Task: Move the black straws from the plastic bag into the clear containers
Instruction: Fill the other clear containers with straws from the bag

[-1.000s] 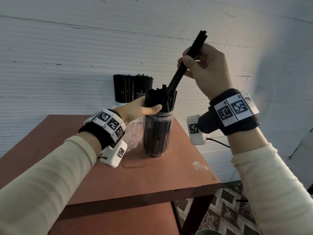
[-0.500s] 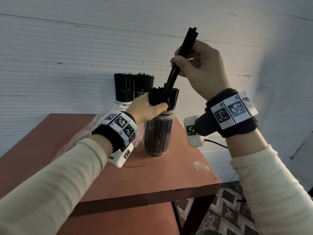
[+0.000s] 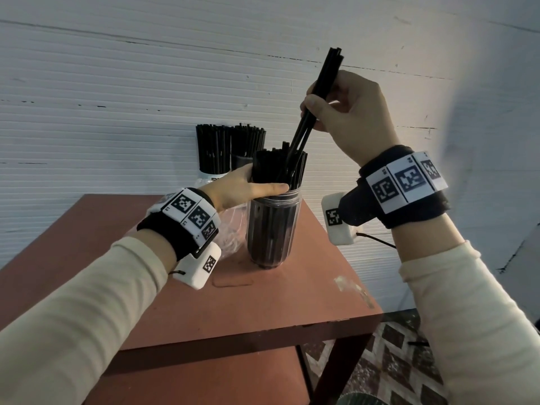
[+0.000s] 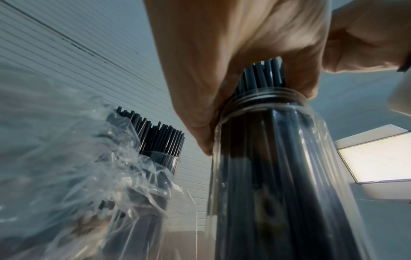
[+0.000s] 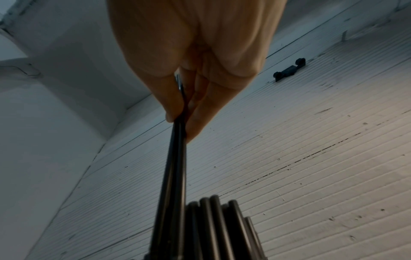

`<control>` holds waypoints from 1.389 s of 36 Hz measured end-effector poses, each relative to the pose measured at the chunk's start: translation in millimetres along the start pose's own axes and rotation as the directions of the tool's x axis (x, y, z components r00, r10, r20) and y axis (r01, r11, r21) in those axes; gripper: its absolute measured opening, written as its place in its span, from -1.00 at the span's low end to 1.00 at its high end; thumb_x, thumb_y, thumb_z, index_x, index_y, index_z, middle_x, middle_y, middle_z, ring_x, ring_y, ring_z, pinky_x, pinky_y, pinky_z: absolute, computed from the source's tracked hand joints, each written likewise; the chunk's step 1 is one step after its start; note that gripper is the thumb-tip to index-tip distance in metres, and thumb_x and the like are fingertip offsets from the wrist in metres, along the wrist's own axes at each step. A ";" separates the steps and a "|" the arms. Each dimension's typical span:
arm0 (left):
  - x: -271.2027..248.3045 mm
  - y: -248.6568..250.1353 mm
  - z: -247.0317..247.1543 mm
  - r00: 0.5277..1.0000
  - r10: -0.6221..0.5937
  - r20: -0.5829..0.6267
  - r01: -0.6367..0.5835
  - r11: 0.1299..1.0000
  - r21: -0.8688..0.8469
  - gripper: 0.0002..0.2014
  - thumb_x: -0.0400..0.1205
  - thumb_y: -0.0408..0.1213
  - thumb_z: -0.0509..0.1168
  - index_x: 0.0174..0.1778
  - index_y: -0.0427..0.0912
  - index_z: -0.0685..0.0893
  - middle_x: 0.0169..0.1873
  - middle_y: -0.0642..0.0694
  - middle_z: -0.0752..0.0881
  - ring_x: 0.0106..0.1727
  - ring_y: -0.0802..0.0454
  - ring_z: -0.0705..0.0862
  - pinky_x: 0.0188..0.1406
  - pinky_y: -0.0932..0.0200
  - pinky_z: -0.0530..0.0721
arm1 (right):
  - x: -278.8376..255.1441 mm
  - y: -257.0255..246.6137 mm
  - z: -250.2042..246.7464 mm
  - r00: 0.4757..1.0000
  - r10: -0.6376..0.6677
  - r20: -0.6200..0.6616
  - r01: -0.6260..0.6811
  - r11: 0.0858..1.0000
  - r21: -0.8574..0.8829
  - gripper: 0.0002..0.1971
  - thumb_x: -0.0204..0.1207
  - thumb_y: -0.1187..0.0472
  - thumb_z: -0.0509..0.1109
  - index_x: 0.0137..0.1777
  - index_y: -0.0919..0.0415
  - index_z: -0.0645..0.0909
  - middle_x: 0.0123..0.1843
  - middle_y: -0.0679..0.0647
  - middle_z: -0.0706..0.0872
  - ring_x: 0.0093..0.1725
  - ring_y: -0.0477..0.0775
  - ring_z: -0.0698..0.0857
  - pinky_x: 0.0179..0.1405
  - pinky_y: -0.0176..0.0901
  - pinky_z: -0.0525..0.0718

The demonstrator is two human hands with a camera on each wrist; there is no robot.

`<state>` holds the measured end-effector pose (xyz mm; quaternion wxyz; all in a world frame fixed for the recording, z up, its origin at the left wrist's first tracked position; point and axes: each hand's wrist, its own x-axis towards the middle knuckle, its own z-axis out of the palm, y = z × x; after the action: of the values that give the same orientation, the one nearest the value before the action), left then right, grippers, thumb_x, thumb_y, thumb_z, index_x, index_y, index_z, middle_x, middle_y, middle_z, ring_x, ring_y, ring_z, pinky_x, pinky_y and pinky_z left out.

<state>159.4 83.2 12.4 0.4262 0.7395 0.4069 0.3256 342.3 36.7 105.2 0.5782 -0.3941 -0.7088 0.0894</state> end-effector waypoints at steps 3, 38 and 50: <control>-3.0 2.5 0.2 1.000 -0.003 0.029 0.003 1.000 -0.017 -0.31 0.26 0.26 0.59 0.28 0.14 0.62 0.25 0.13 0.74 0.34 0.18 0.64 0.53 0.06 0.45 | 2.3 0.4 0.7 0.999 0.002 0.037 0.001 0.998 -0.062 -0.94 0.53 0.26 0.44 -0.04 0.21 0.69 -0.13 0.13 0.80 -0.11 0.06 0.80 -0.14 -0.06 0.82; -7.4 -23.8 13.8 0.973 0.016 -0.231 -0.039 0.995 -0.094 0.17 -0.14 0.46 0.60 0.34 -0.08 0.45 0.24 -0.02 0.70 0.31 0.04 0.67 0.44 -0.09 0.57 | -52.3 30.3 56.8 0.956 -0.294 0.002 0.270 0.876 -0.400 -0.78 0.58 0.37 0.29 0.15 0.32 0.69 0.10 0.10 0.72 0.06 0.03 0.70 0.08 -0.41 0.54; -16.1 -18.6 22.3 0.970 0.013 -0.243 -0.027 0.998 -0.053 -0.27 0.45 -0.07 0.53 0.52 -0.07 0.38 0.15 0.13 0.64 0.28 0.11 0.62 0.41 0.08 0.54 | -77.2 37.1 61.1 0.963 -0.251 0.097 0.265 0.833 -0.485 -0.61 0.61 0.25 0.29 0.42 0.34 0.55 0.42 0.20 0.60 0.51 0.17 0.48 0.58 0.03 0.32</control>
<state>164.5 66.5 -15.9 0.3905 0.6860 0.4392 0.4291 306.4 30.7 6.4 0.4547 -0.4280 -0.7629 -0.1675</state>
